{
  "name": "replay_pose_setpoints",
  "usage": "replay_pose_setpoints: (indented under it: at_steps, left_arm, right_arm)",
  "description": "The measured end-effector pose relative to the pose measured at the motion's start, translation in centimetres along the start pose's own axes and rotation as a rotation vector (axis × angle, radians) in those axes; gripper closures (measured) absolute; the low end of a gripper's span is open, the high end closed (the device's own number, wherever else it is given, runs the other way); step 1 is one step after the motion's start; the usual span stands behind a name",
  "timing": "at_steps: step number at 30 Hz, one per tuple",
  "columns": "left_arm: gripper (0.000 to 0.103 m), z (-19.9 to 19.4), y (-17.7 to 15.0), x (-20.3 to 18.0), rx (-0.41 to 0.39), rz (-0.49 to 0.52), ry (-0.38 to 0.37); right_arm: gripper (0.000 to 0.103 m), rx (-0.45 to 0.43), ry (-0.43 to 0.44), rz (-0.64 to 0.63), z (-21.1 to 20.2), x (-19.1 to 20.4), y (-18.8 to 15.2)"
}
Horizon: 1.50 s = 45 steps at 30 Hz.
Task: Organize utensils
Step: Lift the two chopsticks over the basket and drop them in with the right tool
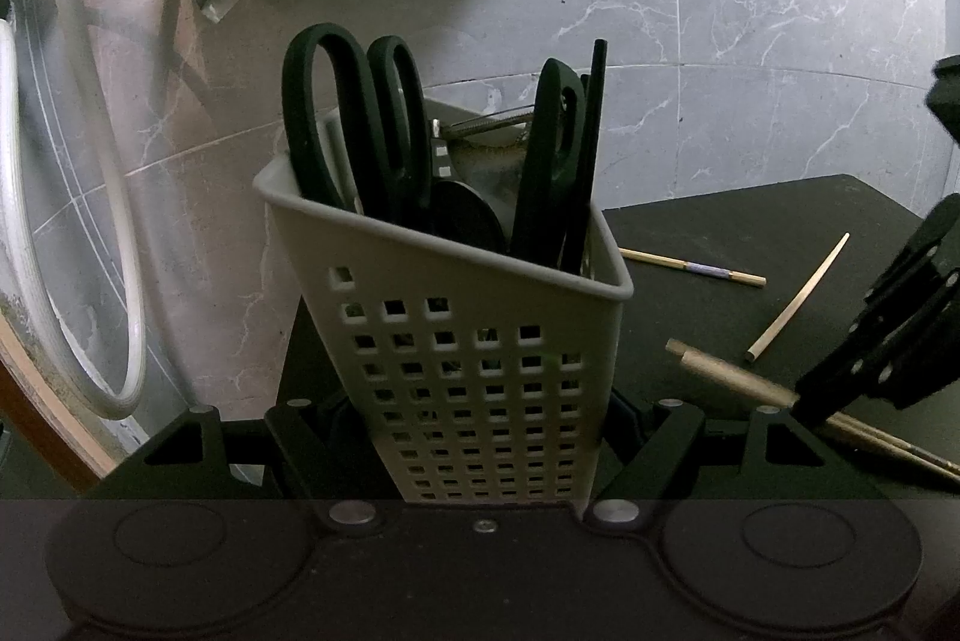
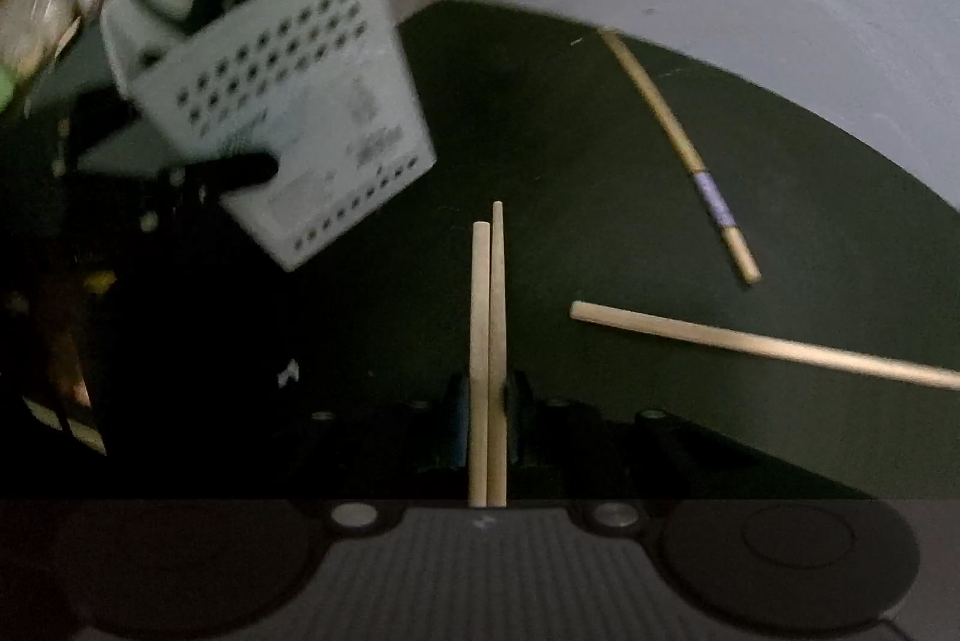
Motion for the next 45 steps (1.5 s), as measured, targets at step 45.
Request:
replay_pose_setpoints:
  at_steps: [45]
  left_arm:
    - [0.025, 0.1, 0.1, 0.0, -0.005, -0.004, -0.003]
  right_arm:
    - [0.089, -0.945, -0.009, -0.173, -16.0, 6.3, 21.3]
Point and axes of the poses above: each gripper's, at about its wrist camera, not at the fingertips, and z roughly the way its jaws point, x to its left, y to its top, the point moved 9 cm from there along z, roughly the way its jaws point, and after that the axes turned 15 degrees about -z, right-handed, at the moved point
